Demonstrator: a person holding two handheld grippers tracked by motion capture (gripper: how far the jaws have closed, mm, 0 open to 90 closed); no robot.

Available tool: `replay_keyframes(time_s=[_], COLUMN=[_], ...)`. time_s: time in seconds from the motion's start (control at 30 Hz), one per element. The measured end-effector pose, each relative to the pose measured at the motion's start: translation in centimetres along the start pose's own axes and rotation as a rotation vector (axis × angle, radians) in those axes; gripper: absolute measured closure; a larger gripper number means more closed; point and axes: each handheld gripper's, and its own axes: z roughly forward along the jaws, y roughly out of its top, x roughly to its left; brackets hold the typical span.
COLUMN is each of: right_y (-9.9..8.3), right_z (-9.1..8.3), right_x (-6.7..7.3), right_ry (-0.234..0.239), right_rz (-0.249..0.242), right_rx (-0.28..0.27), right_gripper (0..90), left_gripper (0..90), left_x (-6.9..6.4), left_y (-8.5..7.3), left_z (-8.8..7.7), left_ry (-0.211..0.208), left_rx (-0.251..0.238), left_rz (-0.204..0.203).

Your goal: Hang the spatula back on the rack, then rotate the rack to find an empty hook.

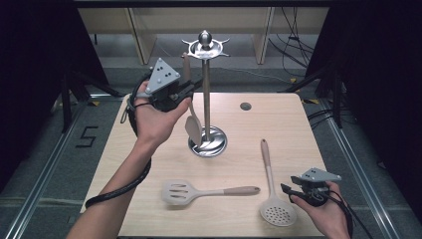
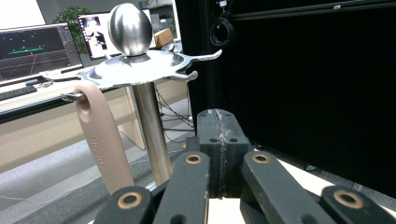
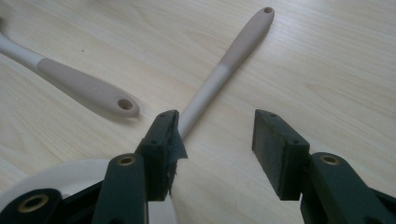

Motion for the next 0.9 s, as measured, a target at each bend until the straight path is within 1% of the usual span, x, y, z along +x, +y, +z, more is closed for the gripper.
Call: replay_keyframes(time_s=[0.03, 0.07, 0.1, 0.13, 0.17, 0.2, 0.23, 0.27, 0.3, 0.33, 0.4, 0.47, 0.5, 0.53, 0.57, 0.6, 0.63, 0.67, 0.7, 0.8, 0.83, 0.87, 0.9], right_y=[-0.1, -0.2, -0.2, -0.3, -0.1, -0.2, -0.2, -0.1, -0.1, -0.1, -0.2, 0.0, 0.0, 0.0, 0.1, 0.1, 0.0, 0.1, 0.1, 0.2, 0.2, 0.1, 0.1], right_z=[0.1, 0.1, 0.1, 0.3, 0.0, 0.0, -0.1, -0.2, -0.2, -0.4, -0.2, -0.3, -0.4, -0.4, -0.4, -0.3, -0.1, -0.1, 0.1, 0.0, 0.1, 0.1, -0.1], right_x=[-0.2, 0.1, -0.1, -0.3, -0.5, -0.7, -0.6, -0.5, -0.5, -0.1, -0.3, -0.3, -0.1, 0.0, 0.0, -0.2, -0.1, -0.2, -0.3, -0.2, -0.4, -0.4, -0.4], right_ry=[-0.008, 0.000, 0.003, -0.004, 0.005, 0.004, 0.008, 0.001, 0.004, 0.000, -0.018, -0.015, -0.010, -0.001, -0.006, -0.015, -0.016, 0.000, 0.008, 0.010, 0.008, 0.007, 0.006], right_rz=[-0.024, 0.035, 0.033, 0.012, 0.017, 0.002, 0.012, 0.026, 0.018, 0.050, 0.015, 0.021, 0.037, 0.050, 0.036, 0.008, 0.018, 0.005, -0.006, 0.006, -0.012, -0.009, 0.008], right_rx=[-0.008, 0.006, 0.012, -0.018, 0.015, 0.003, -0.003, -0.006, -0.009, 0.005, -0.014, 0.005, 0.016, 0.012, 0.005, 0.000, -0.012, -0.001, -0.004, 0.007, -0.001, -0.004, 0.000], right_gripper=[51.3, 51.3, 51.3, 51.3, 51.4, 51.4, 51.4, 51.3, 51.3, 51.3, 51.4, 51.4, 51.4, 51.3, 51.4, 51.4, 51.4, 51.4, 51.4, 51.4, 51.4, 51.4, 51.4], left_gripper=[89.5, 89.4, 89.4, 89.5, 89.4, 89.5, 89.4, 89.5, 89.5, 89.5, 89.4, 89.5, 89.5, 89.5, 89.5, 89.5, 89.5, 89.5, 89.5, 89.5, 89.5, 89.5, 89.5], left_x=[-0.1, -0.2, -0.3, -0.4, -0.6, -0.7, -0.9, -1.1, -1.2, -1.3, -1.4, -1.6, -1.6, -1.7, -1.7, -1.7, -1.7, -1.7, -1.7, -1.6, -1.6, -1.6, -1.6], left_y=[0.0, 0.1, 0.1, 0.1, 0.1, 0.1, 0.1, 0.2, 0.3, 0.4, 0.7, 1.0, 1.2, 1.3, 1.4, 1.5, 1.6, 1.7, 1.8, 1.9, 1.9, 1.9, 1.8], left_z=[0.1, 0.2, 0.3, 0.4, 0.6, 0.7, 0.8, 0.9, 0.9, 0.9, 1.0, 1.1, 1.2, 1.2, 1.3, 1.5, 1.7, 1.8, 2.0, 2.5, 2.6, 2.7, 2.8], left_ry=[-0.003, -0.004, -0.008, -0.012, -0.014, -0.016, -0.019, -0.018, -0.017, -0.018, -0.020, -0.022, -0.020, -0.020, -0.020, -0.018, -0.018, -0.014, -0.011, -0.002, 0.000, 0.004, 0.010], left_rx=[-0.001, -0.003, -0.001, -0.004, -0.006, -0.004, -0.007, -0.010, -0.013, -0.016, -0.023, -0.026, -0.032, -0.034, -0.037, -0.040, -0.042, -0.042, -0.043, -0.043, -0.045, -0.044, -0.042], left_rz=[0.000, 0.002, 0.004, -0.001, -0.006, -0.004, -0.005, -0.005, -0.005, -0.004, -0.008, -0.002, -0.004, -0.001, -0.005, -0.009, -0.011, -0.011, -0.014, -0.021, -0.020, -0.020, -0.019])
